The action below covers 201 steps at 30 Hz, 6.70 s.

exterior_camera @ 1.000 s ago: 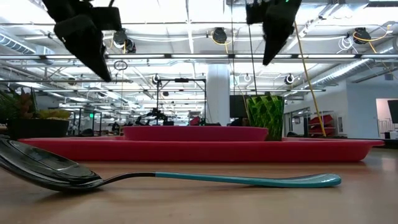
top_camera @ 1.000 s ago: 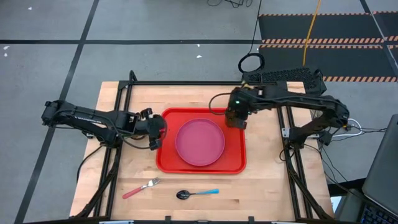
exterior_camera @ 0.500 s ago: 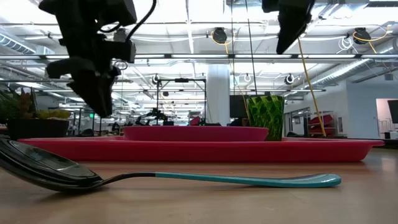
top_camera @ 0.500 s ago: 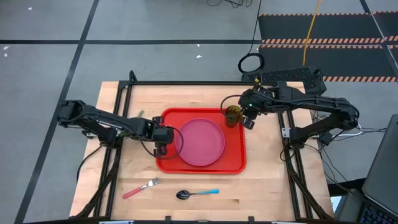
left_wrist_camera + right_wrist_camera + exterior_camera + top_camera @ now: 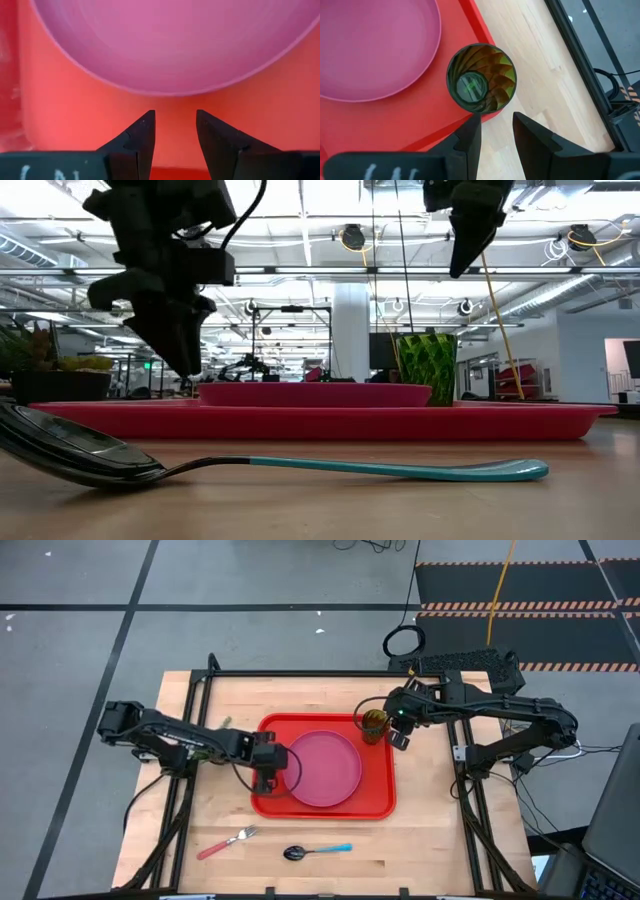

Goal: Pick and place plate/cup/fork/spoon on tray
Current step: Adjust the pink plate on the red tray, then put the pink fork on the red tray to the left of the pink plate

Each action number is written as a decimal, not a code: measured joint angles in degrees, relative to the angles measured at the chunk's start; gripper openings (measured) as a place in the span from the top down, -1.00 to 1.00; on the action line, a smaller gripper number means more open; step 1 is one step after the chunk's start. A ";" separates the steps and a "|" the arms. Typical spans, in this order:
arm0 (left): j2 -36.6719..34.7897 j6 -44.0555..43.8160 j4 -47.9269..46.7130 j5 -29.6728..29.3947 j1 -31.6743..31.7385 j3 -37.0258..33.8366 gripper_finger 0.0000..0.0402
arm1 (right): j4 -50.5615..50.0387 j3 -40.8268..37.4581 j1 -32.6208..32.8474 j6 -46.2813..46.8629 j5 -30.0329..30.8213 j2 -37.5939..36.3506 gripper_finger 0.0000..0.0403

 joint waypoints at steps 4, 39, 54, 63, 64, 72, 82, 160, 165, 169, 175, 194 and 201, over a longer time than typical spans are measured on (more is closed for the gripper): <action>0.55 0.74 -0.44 2.39 1.57 0.00 0.28 | 0.05 0.00 0.00 0.06 -0.77 0.00 0.47; 7.14 5.22 0.75 1.98 5.67 -0.04 0.28 | 1.32 0.00 0.02 1.05 -1.51 0.04 0.47; 7.08 4.80 5.64 1.92 5.67 0.35 0.28 | 1.32 0.00 0.02 1.49 -1.51 0.04 0.48; 7.06 4.35 7.68 1.92 5.67 0.35 0.28 | 2.87 0.00 0.02 1.45 -1.51 0.04 0.48; 7.06 4.30 7.63 1.92 5.67 0.35 0.28 | 2.87 0.00 0.02 1.40 -1.51 0.04 0.48; 7.06 3.37 7.76 1.94 5.67 0.35 0.28 | 6.57 0.00 0.02 -0.08 -1.47 0.04 0.48; 7.06 1.40 9.20 1.96 5.67 0.35 0.28 | 10.65 0.00 0.02 -3.04 -1.45 0.04 0.48; 11.52 -79.39 -31.25 14.42 -39.75 21.69 0.28 | 26.58 -1.64 1.03 -19.10 -9.25 0.02 0.48; 11.61 -79.31 -30.14 12.55 -39.36 21.71 0.28 | 30.04 -5.82 2.17 -17.57 -9.26 -0.12 0.48; 11.61 -79.06 -29.78 10.11 -39.27 21.70 0.28 | 33.04 -8.39 2.93 -16.83 -9.16 -0.07 0.48; 11.61 -80.01 -29.70 8.47 -39.27 21.71 0.28 | 33.97 -8.31 3.18 -14.87 -9.02 -0.92 0.48; 16.10 -80.56 -29.31 12.85 -40.32 21.49 0.28 | 33.90 -8.31 5.99 -15.47 -8.84 -2.10 0.48; 18.36 -78.05 -29.48 15.11 -40.98 21.31 0.28 | 33.65 -8.31 5.99 -15.45 -8.84 -2.08 0.48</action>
